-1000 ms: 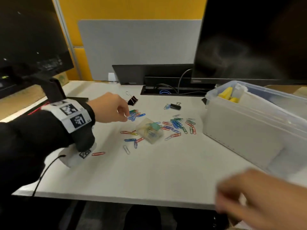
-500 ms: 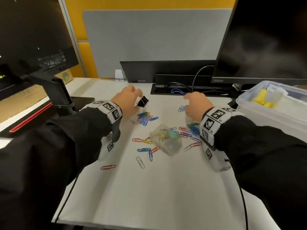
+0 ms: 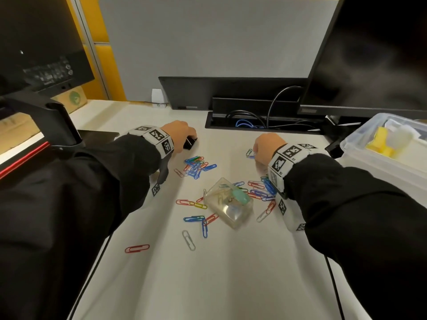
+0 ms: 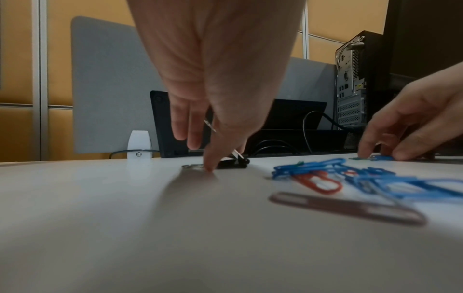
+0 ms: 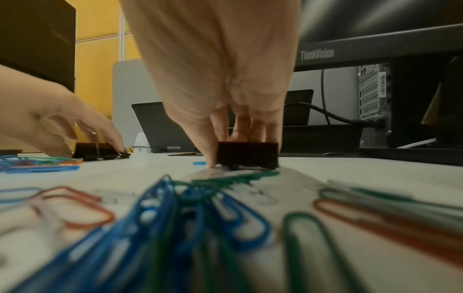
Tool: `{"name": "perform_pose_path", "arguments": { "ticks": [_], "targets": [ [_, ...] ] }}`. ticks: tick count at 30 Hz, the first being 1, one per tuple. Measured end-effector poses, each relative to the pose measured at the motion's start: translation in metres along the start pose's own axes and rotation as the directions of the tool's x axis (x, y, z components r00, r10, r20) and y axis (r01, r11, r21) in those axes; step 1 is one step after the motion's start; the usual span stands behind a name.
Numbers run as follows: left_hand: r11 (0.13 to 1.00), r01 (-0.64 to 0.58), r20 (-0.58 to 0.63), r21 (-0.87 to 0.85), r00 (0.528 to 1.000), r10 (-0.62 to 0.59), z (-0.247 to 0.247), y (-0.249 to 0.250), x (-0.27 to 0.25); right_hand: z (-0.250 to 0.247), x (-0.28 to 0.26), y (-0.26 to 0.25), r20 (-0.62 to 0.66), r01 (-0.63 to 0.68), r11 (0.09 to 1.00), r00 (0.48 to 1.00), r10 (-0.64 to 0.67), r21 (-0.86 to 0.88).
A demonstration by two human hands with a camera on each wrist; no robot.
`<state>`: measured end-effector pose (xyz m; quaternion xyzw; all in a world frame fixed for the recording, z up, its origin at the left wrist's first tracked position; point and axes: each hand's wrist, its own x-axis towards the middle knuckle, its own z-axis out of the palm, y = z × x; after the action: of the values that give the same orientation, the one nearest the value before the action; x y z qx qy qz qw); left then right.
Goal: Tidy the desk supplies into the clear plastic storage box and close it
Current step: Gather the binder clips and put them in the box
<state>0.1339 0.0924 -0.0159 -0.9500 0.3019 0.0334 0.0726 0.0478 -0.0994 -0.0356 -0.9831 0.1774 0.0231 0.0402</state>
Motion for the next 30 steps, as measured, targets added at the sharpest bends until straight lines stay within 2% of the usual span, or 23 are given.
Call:
{"name": "perform_pose_path", "arguments": {
  "ticks": [4, 8, 11, 14, 17, 19, 22, 26, 28, 30],
  "targets": [
    [0.999, 0.048, -0.057, -0.024, 0.997, -0.05, -0.005, 0.005, -0.003, -0.004, 0.0, -0.002, 0.011, -0.028, 1.0, 1.0, 0.028, 0.012],
    [1.0, 0.007, -0.077, -0.002, 0.997, -0.007, -0.008, 0.011, -0.012, 0.0, -0.012, 0.007, -0.02, -0.106, 0.994, 0.994, 0.106, -0.019],
    [0.998, -0.042, -0.201, -0.056, 0.979, 0.03, -0.008, 0.012, -0.021, 0.006, -0.016, 0.014, 0.009, -0.081, 0.996, 0.997, 0.081, -0.031],
    [0.991, -0.068, -0.326, -0.111, 0.945, 0.028, -0.008, 0.019, -0.032, 0.002, -0.024, 0.016, 0.013, -0.091, 0.996, 0.996, 0.091, 0.026],
    [0.986, -0.084, -0.354, -0.147, 0.935, 0.027, -0.009, 0.028, -0.045, -0.001, -0.033, 0.016, -0.025, -0.115, 0.991, 0.993, 0.117, 0.072],
    [0.98, -0.101, -0.355, -0.169, 0.934, 0.035, -0.01, 0.033, -0.053, -0.007, -0.041, 0.012, -0.079, -0.136, 0.974, 0.985, 0.153, 0.182],
    [0.973, -0.14, -0.328, -0.186, 0.942, 0.072, -0.013, 0.042, -0.063, -0.017, -0.056, 0.007, -0.193, -0.043, 0.925, 0.973, 0.124, 0.378],
    [0.955, -0.197, -0.314, -0.222, 0.942, 0.122, -0.015, 0.053, -0.073, -0.015, -0.073, -0.003, -0.268, 0.228, 0.796, 0.96, -0.087, 0.561],
    [0.942, -0.24, -0.313, -0.236, 0.936, 0.16, -0.016, 0.06, -0.076, -0.016, -0.078, -0.009, -0.288, 0.279, 0.721, 0.951, -0.115, 0.634],
    [0.927, -0.29, -0.31, -0.237, 0.927, 0.211, -0.016, 0.067, -0.078, -0.018, -0.081, -0.01, -0.258, 0.284, 0.686, 0.956, -0.143, 0.67]
  ]
}}
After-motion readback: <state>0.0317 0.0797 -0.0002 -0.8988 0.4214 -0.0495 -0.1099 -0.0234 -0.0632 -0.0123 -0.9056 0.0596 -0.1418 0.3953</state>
